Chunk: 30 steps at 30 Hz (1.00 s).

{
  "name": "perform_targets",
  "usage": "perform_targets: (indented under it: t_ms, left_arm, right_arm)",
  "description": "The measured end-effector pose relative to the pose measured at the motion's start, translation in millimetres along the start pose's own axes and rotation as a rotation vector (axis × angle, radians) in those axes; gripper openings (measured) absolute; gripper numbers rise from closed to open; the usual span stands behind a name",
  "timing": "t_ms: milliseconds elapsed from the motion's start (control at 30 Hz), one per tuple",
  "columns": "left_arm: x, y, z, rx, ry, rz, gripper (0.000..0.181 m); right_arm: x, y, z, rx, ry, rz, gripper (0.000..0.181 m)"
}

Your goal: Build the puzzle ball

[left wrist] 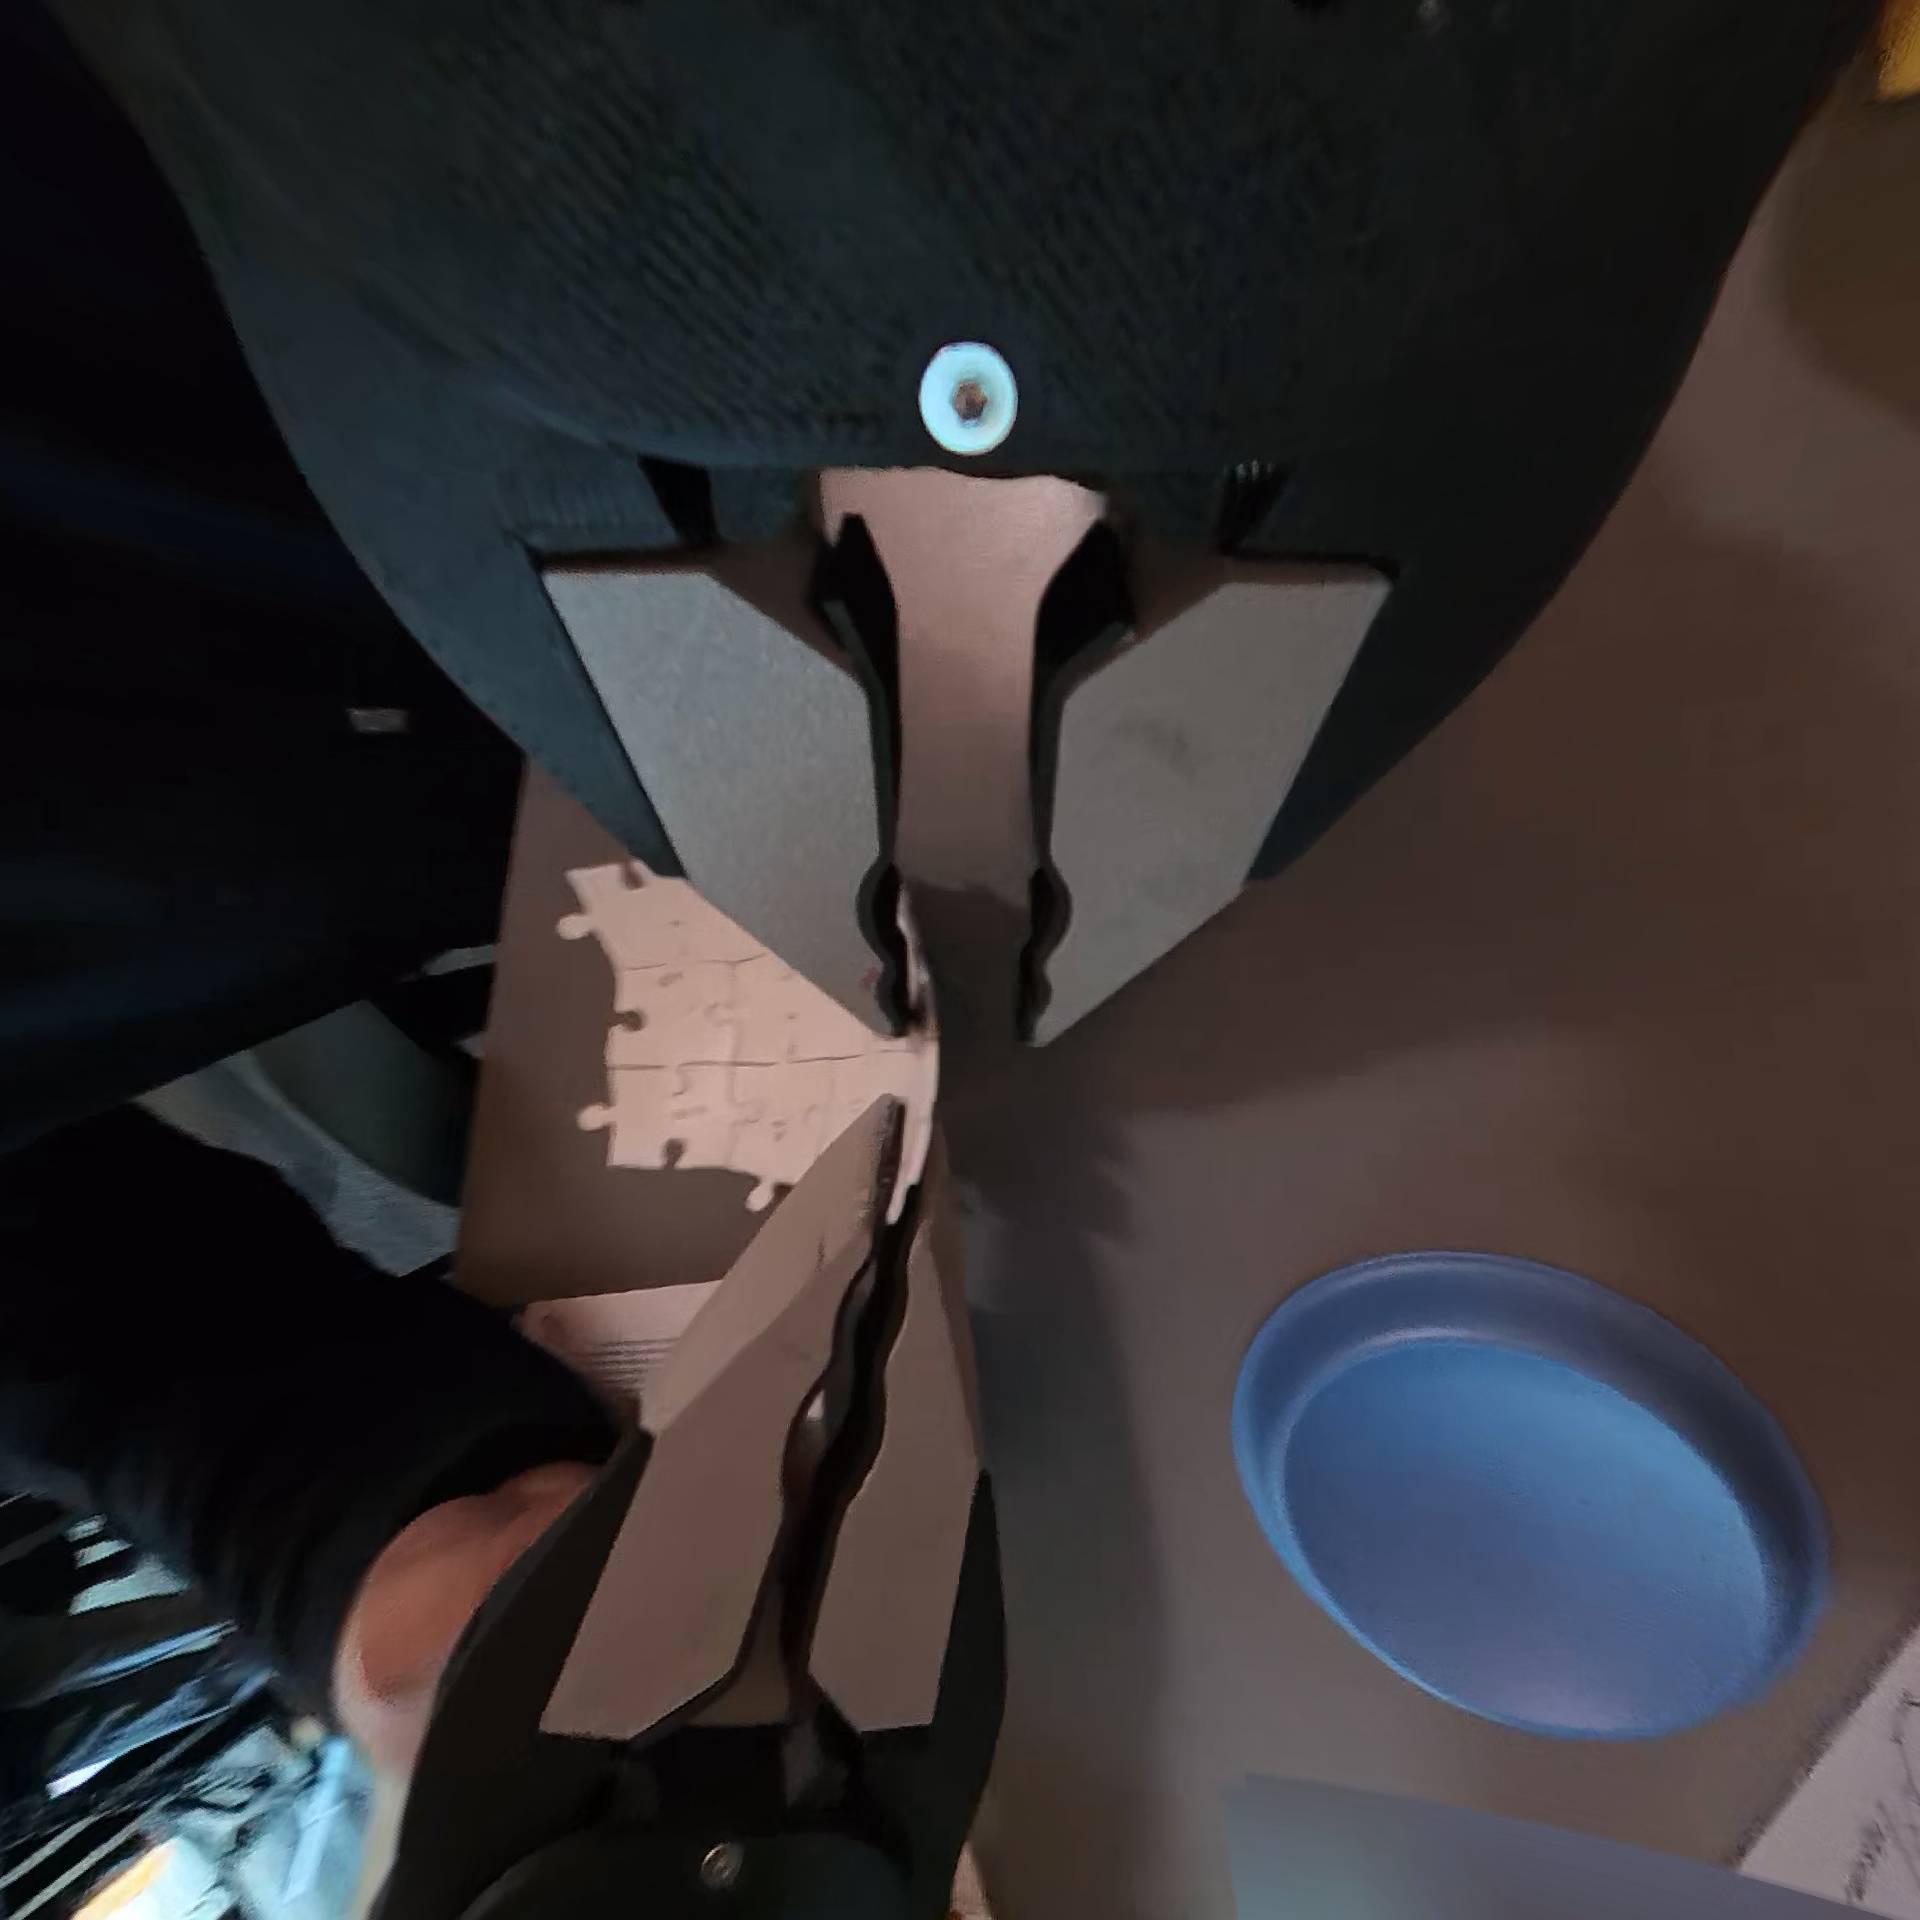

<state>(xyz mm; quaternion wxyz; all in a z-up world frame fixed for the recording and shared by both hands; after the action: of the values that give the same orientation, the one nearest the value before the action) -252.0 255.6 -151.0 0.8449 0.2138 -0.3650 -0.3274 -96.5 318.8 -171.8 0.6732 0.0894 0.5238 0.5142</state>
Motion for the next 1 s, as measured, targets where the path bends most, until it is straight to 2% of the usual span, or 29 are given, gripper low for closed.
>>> perform_targets:
  t_ms: [167, 400, 533, 600, 733, 800, 900, 1000]
  left_arm:
    - [4, -8, 3, 0.033, 0.193, -0.083, 0.038]
    - [18, -17, 20, 0.188, 0.233, -0.038, 0.046]
    - [24, -25, 35, 0.223, 0.306, -0.044, 0.049]
    - [24, -31, 42, 0.263, 0.352, -0.026, 0.047]
    - [29, -31, 45, 0.275, 0.311, 0.020, 0.051]
    - [33, -27, 48, 0.275, 0.347, -0.014, 0.052]
    - [36, -28, 51, 0.311, 0.369, -0.056, 0.052]
    - [32, -27, 55, 0.313, 0.333, -0.031, 0.056]
  right_arm:
    - [4, 2, -2, -0.028, -0.069, 0.004, 0.001]
    - [6, -6, -13, -0.116, -0.117, -0.005, 0.003]
    - [7, -6, -6, -0.098, -0.173, -0.014, 0.018]
    - [6, -4, -1, -0.050, -0.184, -0.020, 0.027]
    - [6, 0, 15, 0.063, -0.162, -0.005, 0.030]
    - [10, 3, 23, 0.123, -0.158, -0.007, 0.031]
    - [11, 8, 32, 0.206, -0.198, 0.020, 0.032]
    - [11, 12, 38, 0.269, -0.226, 0.048, 0.032]
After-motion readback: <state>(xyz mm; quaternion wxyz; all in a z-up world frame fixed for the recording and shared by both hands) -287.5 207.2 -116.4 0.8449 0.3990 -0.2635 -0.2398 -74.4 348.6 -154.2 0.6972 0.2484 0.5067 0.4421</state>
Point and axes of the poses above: each gripper's, where its closed fingertips meet, z back along the fingers, y out of its top, x = y × z across the jaws, the point moved 10 cm from there along z, back along the fingers, and after that the axes turned 4 degrees about -y, right-handed, at the moved point
